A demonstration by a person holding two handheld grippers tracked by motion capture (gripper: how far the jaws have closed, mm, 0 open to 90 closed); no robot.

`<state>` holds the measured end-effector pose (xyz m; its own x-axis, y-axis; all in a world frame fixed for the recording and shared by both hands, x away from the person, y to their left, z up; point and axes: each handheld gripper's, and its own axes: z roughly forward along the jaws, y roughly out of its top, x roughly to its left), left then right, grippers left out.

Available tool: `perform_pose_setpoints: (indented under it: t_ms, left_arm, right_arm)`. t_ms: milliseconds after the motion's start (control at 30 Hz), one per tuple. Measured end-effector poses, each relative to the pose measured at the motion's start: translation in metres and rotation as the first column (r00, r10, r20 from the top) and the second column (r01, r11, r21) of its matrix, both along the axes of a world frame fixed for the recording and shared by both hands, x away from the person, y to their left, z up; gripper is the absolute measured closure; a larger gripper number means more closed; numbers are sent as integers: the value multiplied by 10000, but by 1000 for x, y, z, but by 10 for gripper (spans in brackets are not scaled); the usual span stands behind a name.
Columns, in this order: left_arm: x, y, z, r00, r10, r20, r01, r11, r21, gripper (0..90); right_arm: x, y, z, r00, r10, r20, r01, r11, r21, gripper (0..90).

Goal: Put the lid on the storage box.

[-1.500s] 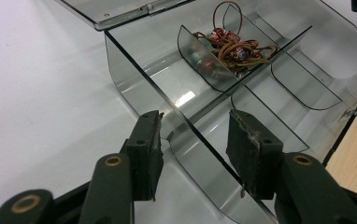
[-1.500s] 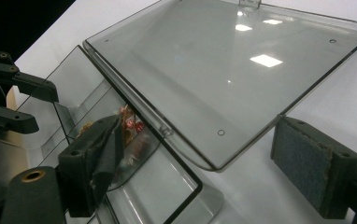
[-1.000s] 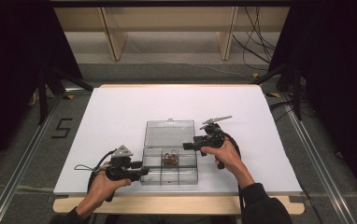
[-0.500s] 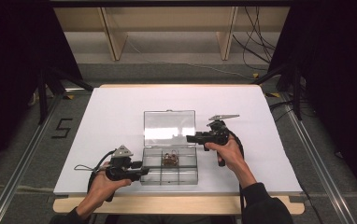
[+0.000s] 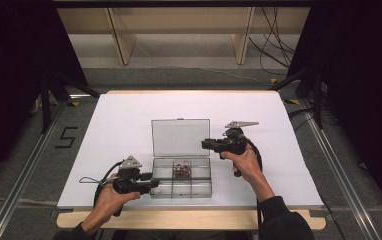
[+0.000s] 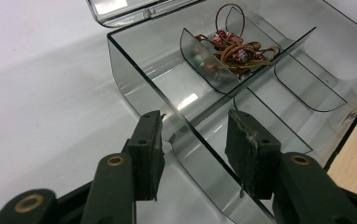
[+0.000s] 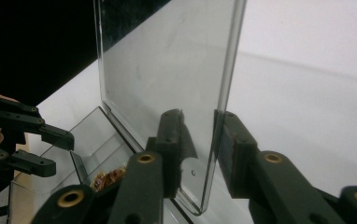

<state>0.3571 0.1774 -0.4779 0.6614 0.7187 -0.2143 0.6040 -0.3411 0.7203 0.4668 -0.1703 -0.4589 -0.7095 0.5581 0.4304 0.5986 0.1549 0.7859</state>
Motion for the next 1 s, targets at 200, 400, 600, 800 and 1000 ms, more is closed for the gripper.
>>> perform_pose_setpoints:
  t_ms: [200, 400, 600, 800, 1000]
  left_arm:
    - [0, 0, -1, 10000, 98, 14, -98, 9999, -99, 554]
    - [-1, 1, 0, 10000, -8, 28, 8, 10000, -67, 557]
    - [-1, 1, 0, 10000, 20, 66, -19, 10000, -76, 557]
    - [-2, 1, 0, 10000, -44, 86, 44, 10000, -45, 552]
    - [-2, 1, 0, 10000, -45, 50, 46, 9998, -170, 545]
  right_arm:
    - [-2, 1, 5, 9992, 139, 372, -135, 9998, -116, 757]
    - [-7, 0, 10, 9991, 76, 413, -77, 10000, 38, 757]
    - [-10, -4, 19, 9972, 190, 721, -201, 9997, 149, 755]
    - [-12, -3, 20, 9930, 343, 1131, -359, 9993, 127, 747]
    - [-16, -5, 23, 9926, 437, 1136, -458, 9988, 159, 739]
